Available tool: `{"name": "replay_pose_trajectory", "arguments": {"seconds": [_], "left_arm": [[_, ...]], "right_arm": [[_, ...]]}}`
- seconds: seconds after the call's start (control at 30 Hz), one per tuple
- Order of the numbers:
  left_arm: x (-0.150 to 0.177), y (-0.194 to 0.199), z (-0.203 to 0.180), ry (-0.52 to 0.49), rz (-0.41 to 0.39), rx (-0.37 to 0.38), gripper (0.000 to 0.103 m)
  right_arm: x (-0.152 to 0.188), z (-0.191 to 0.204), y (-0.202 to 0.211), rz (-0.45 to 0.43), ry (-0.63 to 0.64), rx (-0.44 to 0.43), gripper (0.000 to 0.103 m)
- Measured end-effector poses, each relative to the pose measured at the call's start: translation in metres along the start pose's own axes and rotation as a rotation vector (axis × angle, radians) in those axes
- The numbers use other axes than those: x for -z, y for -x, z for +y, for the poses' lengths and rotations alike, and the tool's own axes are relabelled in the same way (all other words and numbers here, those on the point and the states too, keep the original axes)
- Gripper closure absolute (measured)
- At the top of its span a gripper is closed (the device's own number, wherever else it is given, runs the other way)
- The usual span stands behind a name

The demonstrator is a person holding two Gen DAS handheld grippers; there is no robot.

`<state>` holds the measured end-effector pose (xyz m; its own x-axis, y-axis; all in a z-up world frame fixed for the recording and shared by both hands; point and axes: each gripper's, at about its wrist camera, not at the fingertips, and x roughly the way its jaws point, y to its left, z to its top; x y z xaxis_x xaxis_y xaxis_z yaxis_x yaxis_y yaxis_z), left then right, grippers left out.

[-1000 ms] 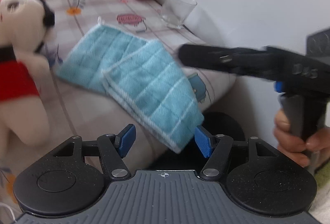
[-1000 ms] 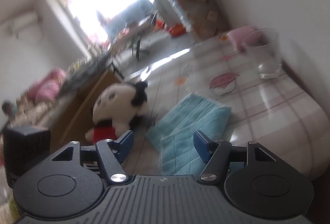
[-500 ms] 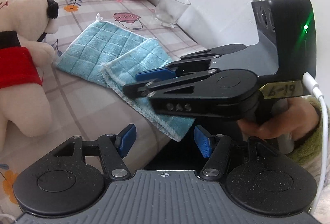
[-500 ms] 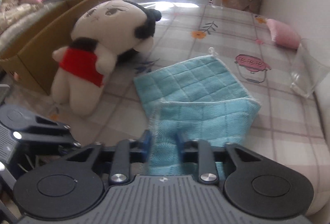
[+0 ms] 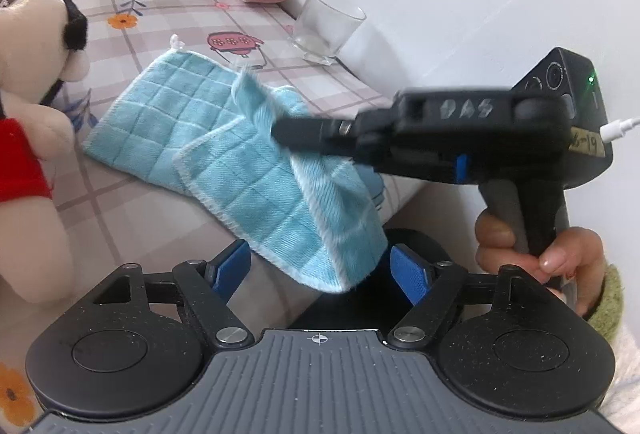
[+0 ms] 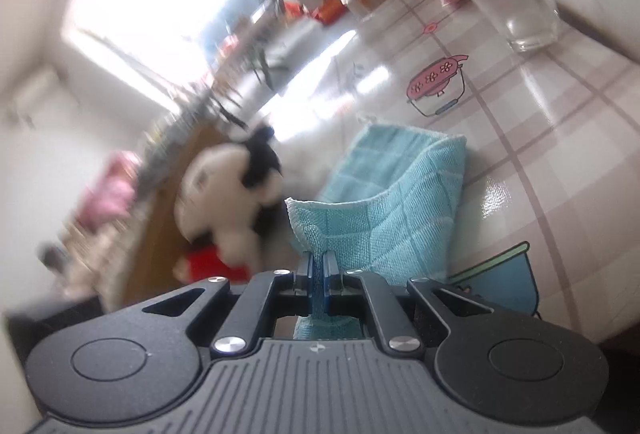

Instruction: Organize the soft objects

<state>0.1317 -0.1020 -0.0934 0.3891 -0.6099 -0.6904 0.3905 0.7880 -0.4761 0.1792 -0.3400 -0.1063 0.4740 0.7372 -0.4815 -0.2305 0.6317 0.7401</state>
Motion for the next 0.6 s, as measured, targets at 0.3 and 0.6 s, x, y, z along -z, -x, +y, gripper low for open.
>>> {"name": "replay_pose_trajectory", "arguments": {"seconds": [0.3, 0.6], "left_arm": [[-0.004, -0.006, -0.007, -0.014, 0.005, -0.072, 0.082], [-0.005, 0.005, -0.016, -0.057, -0.013, -0.126, 0.098]], "right_arm": [[0.007, -0.007, 0.006, -0.012, -0.025, -0.029, 0.098], [0.009, -0.002, 0.015, -0.052, -0.019, -0.050, 0.098]]}}
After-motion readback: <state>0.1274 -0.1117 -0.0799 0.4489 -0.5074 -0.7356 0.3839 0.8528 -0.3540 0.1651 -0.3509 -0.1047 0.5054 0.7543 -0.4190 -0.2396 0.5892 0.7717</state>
